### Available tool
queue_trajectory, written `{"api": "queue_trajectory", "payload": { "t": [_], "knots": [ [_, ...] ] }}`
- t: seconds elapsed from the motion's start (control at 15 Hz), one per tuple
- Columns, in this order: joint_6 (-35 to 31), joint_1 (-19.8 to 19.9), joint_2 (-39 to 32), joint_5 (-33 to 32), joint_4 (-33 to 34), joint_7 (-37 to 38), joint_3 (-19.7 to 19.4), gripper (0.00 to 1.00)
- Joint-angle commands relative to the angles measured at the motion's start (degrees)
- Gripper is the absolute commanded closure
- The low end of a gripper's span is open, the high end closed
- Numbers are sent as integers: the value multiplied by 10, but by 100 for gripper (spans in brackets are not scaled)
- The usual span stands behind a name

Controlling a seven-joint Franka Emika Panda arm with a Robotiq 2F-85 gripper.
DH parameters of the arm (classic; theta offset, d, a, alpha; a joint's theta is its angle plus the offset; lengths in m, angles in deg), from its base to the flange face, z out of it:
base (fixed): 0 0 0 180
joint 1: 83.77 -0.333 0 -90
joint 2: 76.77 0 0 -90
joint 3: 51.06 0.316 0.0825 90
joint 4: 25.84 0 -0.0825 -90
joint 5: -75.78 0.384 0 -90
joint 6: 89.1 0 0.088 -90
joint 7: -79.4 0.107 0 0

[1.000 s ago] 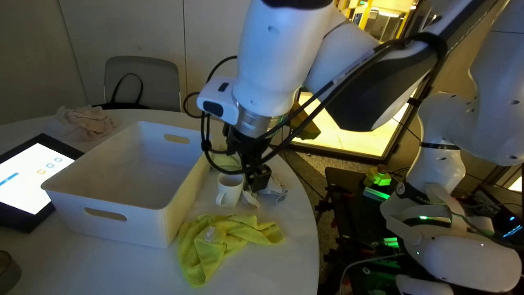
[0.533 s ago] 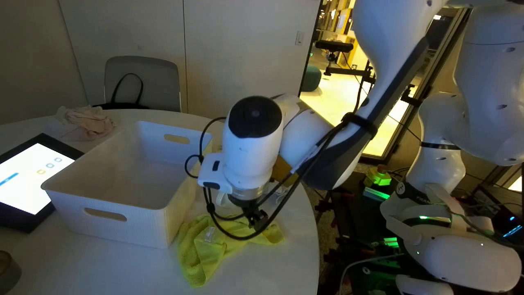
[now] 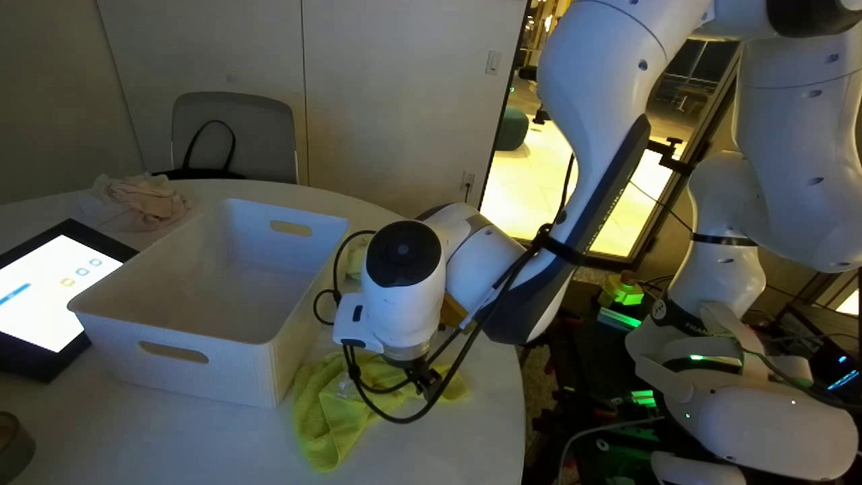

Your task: Put the cloths in the box and put the markers in the cup

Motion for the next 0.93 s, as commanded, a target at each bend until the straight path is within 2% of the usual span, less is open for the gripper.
{"api": "queue_trajectory", "payload": {
  "t": [0.0,0.47,0.87],
  "knots": [
    [-30,8,-6,3,-13,-10,-10,0],
    [-96,31,-37,25,-38,-17,-21,0],
    [-123,38,-55,57,-40,-20,-36,0]
  ]
}}
